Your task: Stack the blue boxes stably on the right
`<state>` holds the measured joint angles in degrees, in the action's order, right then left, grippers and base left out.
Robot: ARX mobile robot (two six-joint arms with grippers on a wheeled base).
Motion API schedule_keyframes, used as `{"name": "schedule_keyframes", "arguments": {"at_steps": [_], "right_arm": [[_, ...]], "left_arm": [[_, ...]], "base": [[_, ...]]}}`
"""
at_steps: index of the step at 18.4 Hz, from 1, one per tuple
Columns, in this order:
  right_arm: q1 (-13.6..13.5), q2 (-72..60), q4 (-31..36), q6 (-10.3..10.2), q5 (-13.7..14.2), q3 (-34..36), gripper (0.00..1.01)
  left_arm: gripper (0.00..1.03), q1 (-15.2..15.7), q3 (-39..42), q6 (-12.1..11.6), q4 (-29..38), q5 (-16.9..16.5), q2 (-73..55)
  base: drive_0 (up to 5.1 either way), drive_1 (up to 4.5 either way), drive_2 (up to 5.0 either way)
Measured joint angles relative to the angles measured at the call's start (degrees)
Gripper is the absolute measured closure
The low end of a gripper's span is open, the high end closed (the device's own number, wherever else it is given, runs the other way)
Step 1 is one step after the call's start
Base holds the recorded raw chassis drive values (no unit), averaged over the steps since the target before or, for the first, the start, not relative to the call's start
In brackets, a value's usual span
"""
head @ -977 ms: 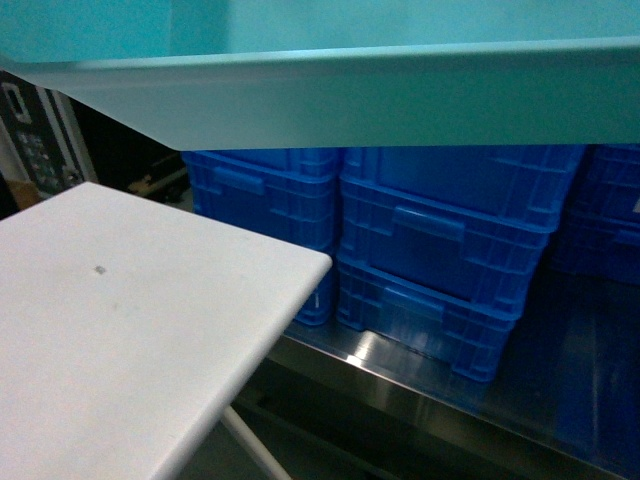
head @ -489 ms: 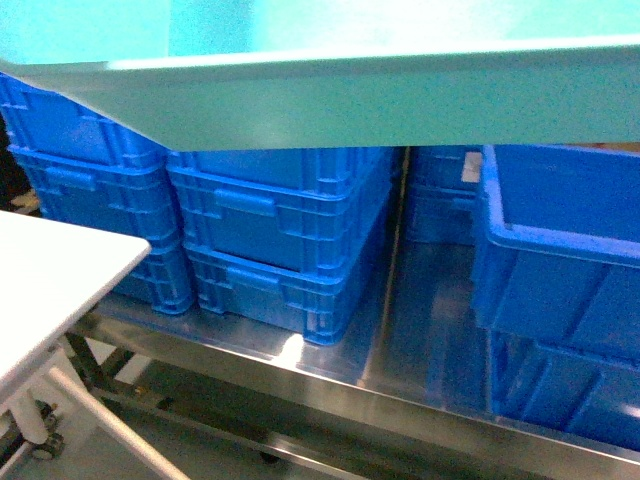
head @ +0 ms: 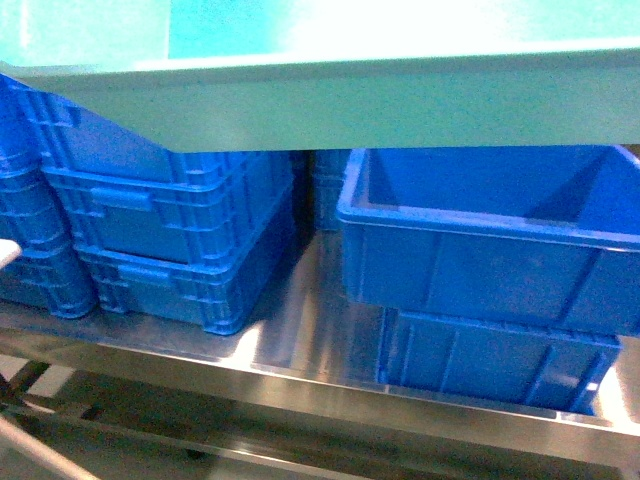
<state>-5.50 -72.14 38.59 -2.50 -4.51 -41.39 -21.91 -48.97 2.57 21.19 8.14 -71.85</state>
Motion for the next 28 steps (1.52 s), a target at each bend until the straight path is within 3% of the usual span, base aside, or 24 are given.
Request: {"name": "schedule_keyframes", "arguments": {"at_steps": [3, 11, 28], "right_arm": [[0.0, 0.0, 0.0, 0.0, 0.0, 0.0, 0.94], [0.2, 0.2, 0.0, 0.0, -0.1, 0.0, 0.94], [0.2, 0.3, 0.3, 0.0, -0.2, 0.0, 0.94]], "left_arm": [[0.98, 0.0, 0.0, 0.0, 0.1, 0.0, 0.0], [0.98, 0.0, 0.0, 0.0, 0.1, 0.2, 0.0], [0.98, 0.0, 0.0, 0.0, 0.3, 0.0, 0.3]], "base": [[2.4, -4.81, -2.3], [0.2, 0.45, 0.1], [0.0, 4.14, -4.2]]}}
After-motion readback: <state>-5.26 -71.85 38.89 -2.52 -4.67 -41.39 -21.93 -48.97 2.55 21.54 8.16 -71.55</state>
